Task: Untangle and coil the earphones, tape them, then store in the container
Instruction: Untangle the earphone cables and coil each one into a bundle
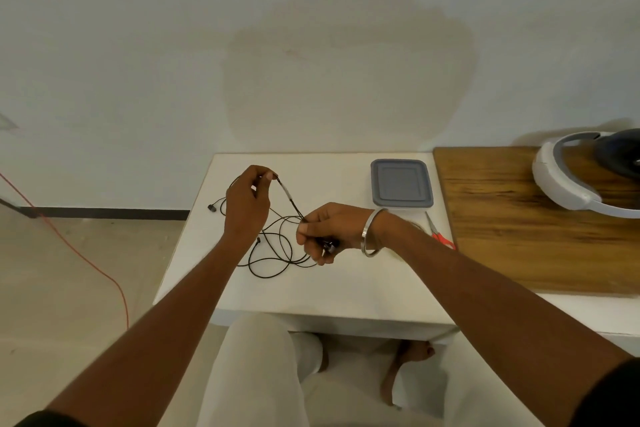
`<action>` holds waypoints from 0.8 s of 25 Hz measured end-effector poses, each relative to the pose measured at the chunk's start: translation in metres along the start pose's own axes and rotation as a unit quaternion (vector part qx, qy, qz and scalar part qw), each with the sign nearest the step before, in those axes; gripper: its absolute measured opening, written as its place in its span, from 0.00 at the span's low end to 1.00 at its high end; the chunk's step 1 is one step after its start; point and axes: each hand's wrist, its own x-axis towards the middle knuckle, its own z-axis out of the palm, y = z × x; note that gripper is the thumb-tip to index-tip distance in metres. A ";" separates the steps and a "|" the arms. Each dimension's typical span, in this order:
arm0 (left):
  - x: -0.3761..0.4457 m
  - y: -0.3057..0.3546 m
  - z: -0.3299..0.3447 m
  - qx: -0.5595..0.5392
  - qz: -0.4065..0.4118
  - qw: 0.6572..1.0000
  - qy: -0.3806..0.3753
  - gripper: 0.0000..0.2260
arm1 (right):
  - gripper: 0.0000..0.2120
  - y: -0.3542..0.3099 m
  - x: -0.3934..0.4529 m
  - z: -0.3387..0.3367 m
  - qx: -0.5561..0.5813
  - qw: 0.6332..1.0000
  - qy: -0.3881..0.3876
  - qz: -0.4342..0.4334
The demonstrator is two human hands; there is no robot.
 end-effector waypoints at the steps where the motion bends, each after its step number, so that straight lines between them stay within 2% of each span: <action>1: 0.000 -0.002 0.003 -0.001 -0.012 1.000 0.002 0.07 | 0.12 -0.002 0.000 0.003 0.032 0.999 -0.019 -0.005; 4: -0.009 -0.005 0.010 -0.024 -0.028 0.999 -0.023 0.06 | 0.12 -0.012 -0.003 0.010 0.141 0.987 -0.072 -0.040; 6: -0.026 0.005 0.014 -0.098 -0.070 0.988 -0.095 0.05 | 0.12 -0.020 -0.003 0.013 0.211 0.970 -0.090 -0.086; 7: -0.037 0.012 0.017 -0.117 -0.097 0.979 -0.139 0.08 | 0.13 -0.022 -0.002 0.014 0.243 0.960 -0.078 -0.112; 8: -0.045 0.017 0.023 -0.110 -0.113 0.974 -0.165 0.11 | 0.13 -0.024 0.000 0.013 0.273 0.951 -0.053 -0.139; 10: -0.055 0.015 0.036 -0.050 -0.069 0.977 -0.198 0.07 | 0.14 -0.023 0.004 0.006 0.310 0.932 0.018 -0.188; 11: -0.058 0.012 0.040 -0.031 -0.037 0.974 -0.221 0.09 | 0.14 -0.021 0.005 0.001 0.312 0.926 0.059 -0.206; 15: -0.065 0.003 0.045 -0.008 0.005 0.965 -0.263 0.11 | 0.15 -0.007 0.005 -0.017 0.237 0.916 0.227 -0.229; 20: -0.066 0.011 0.046 -0.019 0.019 0.958 -0.286 0.11 | 0.15 0.011 0.010 -0.022 0.152 0.896 0.363 -0.207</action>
